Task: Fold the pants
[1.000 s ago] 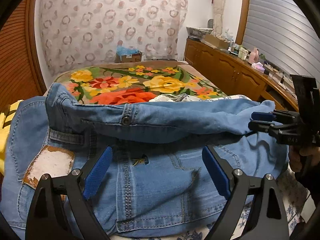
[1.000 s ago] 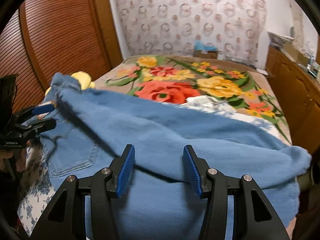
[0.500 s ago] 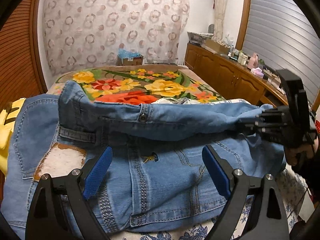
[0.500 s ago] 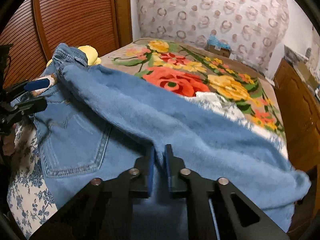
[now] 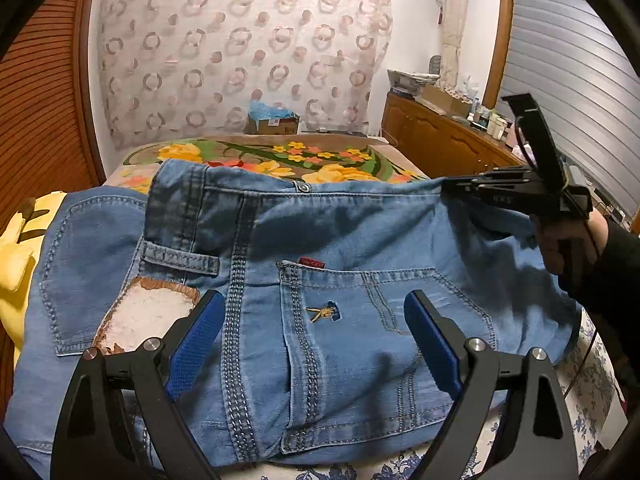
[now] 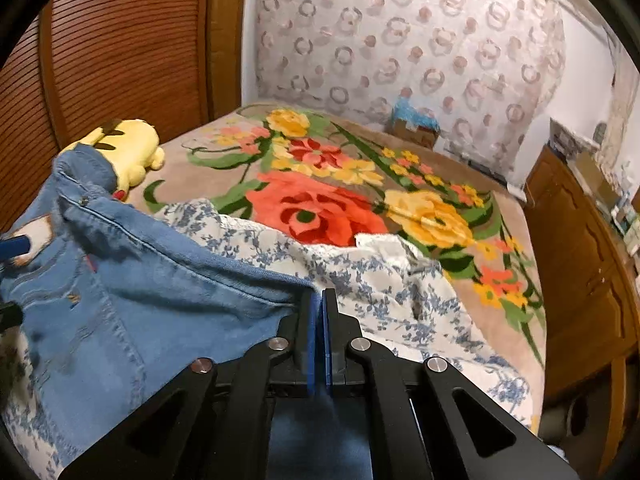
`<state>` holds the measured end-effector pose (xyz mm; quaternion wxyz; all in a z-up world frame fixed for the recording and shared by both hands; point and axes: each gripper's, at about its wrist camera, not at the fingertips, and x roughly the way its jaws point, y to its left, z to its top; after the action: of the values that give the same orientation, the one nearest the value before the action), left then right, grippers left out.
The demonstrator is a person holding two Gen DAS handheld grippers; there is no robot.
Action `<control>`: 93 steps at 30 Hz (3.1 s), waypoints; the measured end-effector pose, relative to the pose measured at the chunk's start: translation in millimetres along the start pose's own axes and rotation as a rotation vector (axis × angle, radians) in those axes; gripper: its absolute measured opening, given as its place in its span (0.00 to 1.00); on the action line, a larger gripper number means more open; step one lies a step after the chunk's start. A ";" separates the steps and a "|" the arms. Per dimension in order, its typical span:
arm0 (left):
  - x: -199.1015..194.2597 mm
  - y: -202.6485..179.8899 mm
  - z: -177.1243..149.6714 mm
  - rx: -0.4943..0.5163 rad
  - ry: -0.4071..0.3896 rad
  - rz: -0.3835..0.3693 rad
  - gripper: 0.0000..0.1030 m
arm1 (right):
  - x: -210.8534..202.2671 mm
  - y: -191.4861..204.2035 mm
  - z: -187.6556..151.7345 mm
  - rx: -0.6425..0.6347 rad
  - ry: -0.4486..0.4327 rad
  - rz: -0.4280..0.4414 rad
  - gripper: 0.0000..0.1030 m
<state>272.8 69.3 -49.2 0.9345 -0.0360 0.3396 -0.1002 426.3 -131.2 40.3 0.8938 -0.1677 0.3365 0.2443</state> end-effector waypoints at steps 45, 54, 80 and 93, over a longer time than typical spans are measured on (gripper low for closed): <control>-59.0 70.0 -30.3 -0.075 0.013 0.300 0.85 | -153.4 -90.5 -198.6 0.497 0.013 -0.151 0.56; -46.6 79.1 -35.4 -0.087 0.055 0.321 0.85 | -143.6 -83.5 -203.6 0.491 0.050 -0.170 0.57; -57.8 49.6 -22.3 -0.031 0.008 0.238 0.04 | -156.9 -93.7 -218.3 0.390 0.004 -0.126 0.12; -101.6 39.3 -19.4 -0.020 -0.080 0.265 0.03 | -193.1 -100.4 -224.1 0.345 -0.094 -0.166 0.11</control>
<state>190.6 129.2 -5.6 0.9520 -0.0043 0.3047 0.0290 238.7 -380.6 25.2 0.9411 -0.0276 0.3164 0.1159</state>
